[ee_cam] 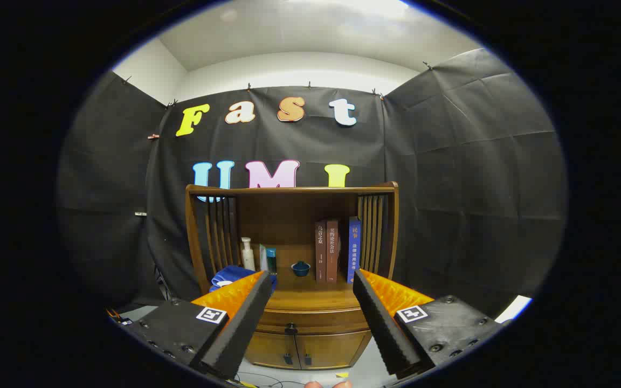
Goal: Pull open the drawer, take out the items inside it, and place them on the countertop above the cabinet.
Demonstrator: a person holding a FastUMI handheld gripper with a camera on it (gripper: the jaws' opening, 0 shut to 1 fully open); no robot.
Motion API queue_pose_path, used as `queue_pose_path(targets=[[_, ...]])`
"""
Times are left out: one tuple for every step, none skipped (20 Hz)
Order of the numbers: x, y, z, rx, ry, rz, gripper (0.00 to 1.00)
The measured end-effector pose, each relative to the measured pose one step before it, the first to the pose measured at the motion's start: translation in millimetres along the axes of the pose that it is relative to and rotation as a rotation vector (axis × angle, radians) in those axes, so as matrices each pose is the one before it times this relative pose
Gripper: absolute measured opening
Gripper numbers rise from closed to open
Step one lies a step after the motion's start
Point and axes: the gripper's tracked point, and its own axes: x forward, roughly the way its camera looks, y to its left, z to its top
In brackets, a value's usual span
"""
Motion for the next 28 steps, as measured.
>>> queue_pose_path(targets=[[0.47, -0.13, -0.89, -0.00035, 0.00069, -0.00011, 0.99], [-0.02, -0.45, -0.06, 0.00056, 0.00039, -0.00086, 0.99], [0.40, 0.36, 0.62, 0.00070, -0.00010, -0.00067, 0.99], [-0.28, -0.09, -0.47, 0.00106, 0.00058, -0.00059, 0.99], [-0.17, -0.99, -0.26, -0.00010, -0.00037, -0.00069, 0.99], [0.00, 0.02, 0.08, -0.00036, -0.00003, -0.00039, 0.99], [0.47, 0.57, -0.50, -0.00136, 0.00071, 0.00089, 0.99], [-0.31, 0.29, -0.08, -0.00240, 0.00047, -0.00027, 0.99], [-0.20, -0.40, -0.40, -0.00121, 0.00053, 0.00007, 0.99], [-0.08, 0.06, -0.08, 0.00069, -0.00070, 0.00029, 0.99], [0.45, 1.23, -0.20, 0.00105, 0.00039, 0.00087, 0.99], [0.06, 0.74, 0.01, 0.00042, 0.00008, 0.00066, 0.99], [0.56, 0.05, -0.64, -0.00037, 0.00028, 0.00062, 0.99], [-0.38, 0.37, -0.11, -0.00081, 0.00026, 0.00007, 0.99], [0.50, 0.33, -0.15, -0.00164, -0.00100, -0.00020, 0.99], [0.46, 0.23, -0.17, -0.00258, -0.00035, -0.00051, 0.99], [-0.90, -0.78, -0.33, -0.00200, -0.00010, -0.00052, 0.99], [0.20, 0.94, 0.20, 0.00175, -0.00088, 0.00078, 0.99], [0.16, 2.15, 0.60, 0.00720, -0.00039, 0.00413, 0.99], [0.08, 2.89, 0.57, 0.00785, 0.00041, 0.00636, 0.99], [0.06, 2.66, -0.14, 0.00172, -0.00614, 0.00395, 0.99], [0.76, 1.05, -0.37, -0.00848, -0.00654, -0.00205, 0.99], [1.53, -0.92, -5.09, -0.01463, -0.00012, -0.00535, 0.99], [0.66, -0.29, -5.64, -0.01344, 0.00037, -0.00530, 0.99], [1.59, 0.03, -5.07, -0.00386, -0.00249, -0.00559, 0.99], [0.69, 0.49, -4.29, 0.00549, -0.00942, -0.00537, 0.99], [0.39, -0.01, -4.13, 0.01051, -0.01522, -0.00396, 0.99], [1.80, 2.07, -4.72, 0.01586, -0.01931, 0.00429, 0.99]])
